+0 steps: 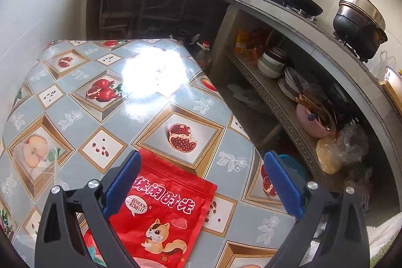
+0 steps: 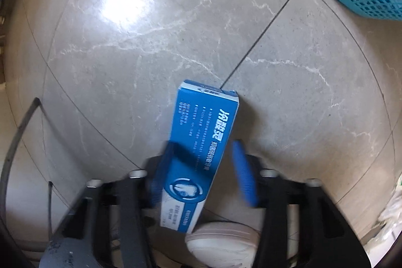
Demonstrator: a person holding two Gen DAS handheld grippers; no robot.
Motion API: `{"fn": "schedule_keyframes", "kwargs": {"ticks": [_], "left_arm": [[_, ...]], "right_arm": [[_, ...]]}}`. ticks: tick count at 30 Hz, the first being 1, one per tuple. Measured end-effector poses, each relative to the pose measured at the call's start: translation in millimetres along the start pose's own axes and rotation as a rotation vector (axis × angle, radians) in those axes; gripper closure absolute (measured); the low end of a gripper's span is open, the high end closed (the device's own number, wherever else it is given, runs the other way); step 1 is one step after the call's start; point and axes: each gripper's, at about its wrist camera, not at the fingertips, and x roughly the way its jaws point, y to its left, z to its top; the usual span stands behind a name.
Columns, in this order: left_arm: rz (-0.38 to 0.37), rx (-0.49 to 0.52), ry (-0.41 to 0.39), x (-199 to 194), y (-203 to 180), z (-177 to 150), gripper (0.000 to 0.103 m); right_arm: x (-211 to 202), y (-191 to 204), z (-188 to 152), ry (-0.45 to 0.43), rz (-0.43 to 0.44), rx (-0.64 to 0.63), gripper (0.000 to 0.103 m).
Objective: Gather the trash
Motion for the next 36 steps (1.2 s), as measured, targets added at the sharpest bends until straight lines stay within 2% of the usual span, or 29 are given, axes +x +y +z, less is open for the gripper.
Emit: {"fn": "schedule_keyframes", "kwargs": {"ticks": [2, 3, 6, 9, 11, 12, 13, 15, 17, 19, 24, 29, 32, 34, 36], "left_arm": [[-0.005, 0.005, -0.007, -2, -1, 0, 0.007], [-0.011, 0.004, -0.011, -4, -2, 0, 0.007], [-0.04, -0.007, -0.032, -10, -3, 0, 0.007], [-0.065, -0.006, -0.058, -20, -5, -2, 0.007], [-0.073, 0.0, -0.065, -24, -6, -4, 0.007], [-0.075, 0.002, -0.066, -26, -5, -5, 0.007], [-0.077, 0.004, -0.067, -27, -4, -6, 0.007], [-0.073, 0.008, -0.065, -29, -1, -8, 0.007], [-0.061, 0.01, -0.062, -28, 3, -9, 0.007], [-0.043, 0.007, -0.054, -25, 7, -9, 0.007], [0.004, -0.031, -0.011, -10, 23, -8, 0.007], [0.032, -0.039, 0.01, 1, 31, -6, 0.007], [0.038, -0.04, 0.024, 6, 32, -6, 0.007], [0.037, -0.037, 0.029, 8, 31, -6, 0.007], [0.038, -0.029, 0.025, 6, 29, -6, 0.007]], "right_arm": [[-9, -3, -1, -0.003, -0.002, -0.006, 0.099], [-15, -6, -1, -0.004, 0.003, -0.01, 0.103], [-40, -19, -2, -0.046, -0.005, -0.034, 0.103], [-61, -39, -8, -0.057, 0.061, -0.026, 0.103], [-67, -54, 1, -0.049, 0.113, -0.006, 0.096], [-70, -62, 2, -0.044, 0.137, 0.011, 0.082], [-72, -67, 3, -0.044, 0.145, 0.026, 0.06], [-75, -70, 5, -0.062, 0.146, 0.043, 0.043], [-68, -60, 5, -0.053, 0.144, 0.031, 0.042], [-59, -50, 10, -0.017, 0.147, 0.015, 0.036], [-30, -10, 18, 0.012, 0.073, -0.038, 0.035], [-21, 16, 23, 0.0, -0.013, -0.063, 0.035], [-13, 18, 23, 0.006, -0.061, -0.047, 0.044], [-7, 19, 20, 0.022, -0.065, -0.009, 0.058], [-4, 14, 19, 0.019, -0.039, 0.03, 0.059]]}}
